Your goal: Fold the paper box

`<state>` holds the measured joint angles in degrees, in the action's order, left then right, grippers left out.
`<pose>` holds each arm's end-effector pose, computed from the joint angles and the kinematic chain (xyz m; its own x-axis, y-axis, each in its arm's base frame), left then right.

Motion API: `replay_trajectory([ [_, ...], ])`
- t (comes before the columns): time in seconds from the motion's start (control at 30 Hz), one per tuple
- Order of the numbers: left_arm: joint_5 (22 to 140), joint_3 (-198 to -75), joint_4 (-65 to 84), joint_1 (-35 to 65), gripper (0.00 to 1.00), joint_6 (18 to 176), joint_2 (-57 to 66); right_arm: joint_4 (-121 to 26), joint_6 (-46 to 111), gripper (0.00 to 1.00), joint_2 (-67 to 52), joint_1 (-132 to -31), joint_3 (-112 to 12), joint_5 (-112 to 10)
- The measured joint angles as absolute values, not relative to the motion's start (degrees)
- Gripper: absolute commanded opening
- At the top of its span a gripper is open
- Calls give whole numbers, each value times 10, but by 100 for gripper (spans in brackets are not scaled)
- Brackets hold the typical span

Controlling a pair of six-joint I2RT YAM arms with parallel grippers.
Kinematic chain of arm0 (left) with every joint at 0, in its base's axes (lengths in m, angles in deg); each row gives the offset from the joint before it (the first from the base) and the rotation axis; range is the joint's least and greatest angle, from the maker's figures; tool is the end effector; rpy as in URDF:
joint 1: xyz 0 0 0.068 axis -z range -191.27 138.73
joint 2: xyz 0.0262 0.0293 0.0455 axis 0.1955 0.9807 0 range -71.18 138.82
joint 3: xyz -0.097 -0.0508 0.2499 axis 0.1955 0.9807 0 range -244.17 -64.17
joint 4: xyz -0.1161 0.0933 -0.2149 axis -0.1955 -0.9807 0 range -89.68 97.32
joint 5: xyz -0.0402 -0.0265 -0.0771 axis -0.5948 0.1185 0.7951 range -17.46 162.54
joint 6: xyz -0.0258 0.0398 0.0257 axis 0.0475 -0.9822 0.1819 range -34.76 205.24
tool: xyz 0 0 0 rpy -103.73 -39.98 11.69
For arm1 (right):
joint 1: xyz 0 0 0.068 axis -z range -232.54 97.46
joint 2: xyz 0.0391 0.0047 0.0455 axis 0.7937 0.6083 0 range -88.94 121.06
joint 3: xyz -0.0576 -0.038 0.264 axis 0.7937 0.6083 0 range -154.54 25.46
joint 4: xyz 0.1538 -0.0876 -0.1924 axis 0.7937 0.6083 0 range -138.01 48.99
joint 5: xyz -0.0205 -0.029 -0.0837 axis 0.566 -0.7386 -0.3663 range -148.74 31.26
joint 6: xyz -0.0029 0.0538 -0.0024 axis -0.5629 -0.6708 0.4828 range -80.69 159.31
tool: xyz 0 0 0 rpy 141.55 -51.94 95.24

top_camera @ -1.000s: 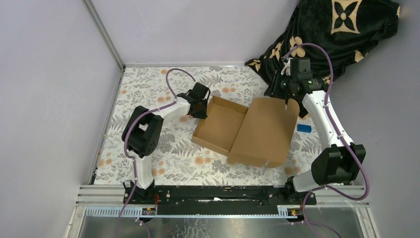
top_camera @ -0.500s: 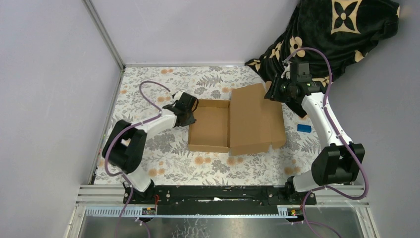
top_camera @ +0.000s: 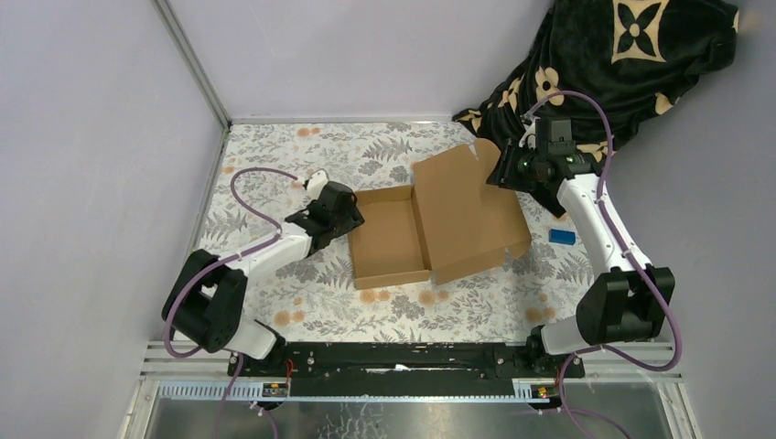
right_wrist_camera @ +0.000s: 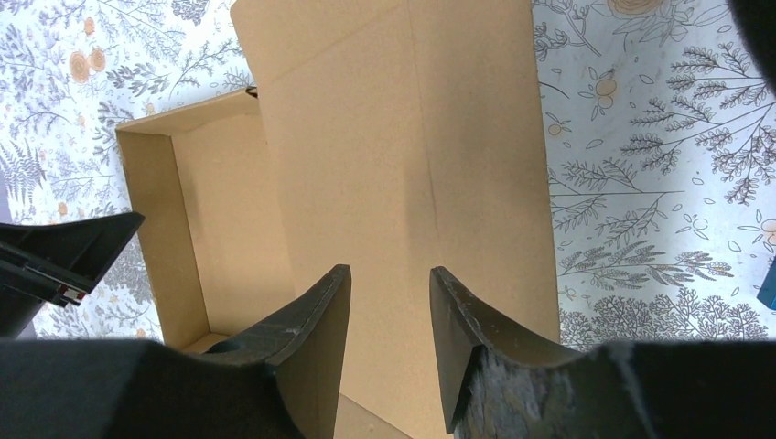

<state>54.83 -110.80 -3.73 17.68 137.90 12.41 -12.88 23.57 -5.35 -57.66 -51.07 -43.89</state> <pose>0.2630 -0.1331 0.1963 -0.6195 -0.5228 -0.5855 -0.3454 0.8514 -0.3948 0.3193 0.0377 0.3325 -0.7186 0.1989 -0.6664 -0.0837 0.9265 0.3668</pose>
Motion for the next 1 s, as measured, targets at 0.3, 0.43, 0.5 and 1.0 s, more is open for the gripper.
replay_trajectory([
  [0.3, 624, -1289, 21, 176, 71, 1151, 235, -130, 234, 45, -68, -576, -511, -413],
  [0.43, 690, -1374, 37, 176, 71, 1042, 305, -130, 233, 45, -69, -576, -511, -405],
  [0.5, 724, -1389, 35, 175, 71, 1001, 325, -130, 234, 45, -69, -576, -511, -403],
  [1.0, 822, -1399, 36, 156, 69, 839, 360, -130, 234, 45, -69, -576, -510, -388],
])
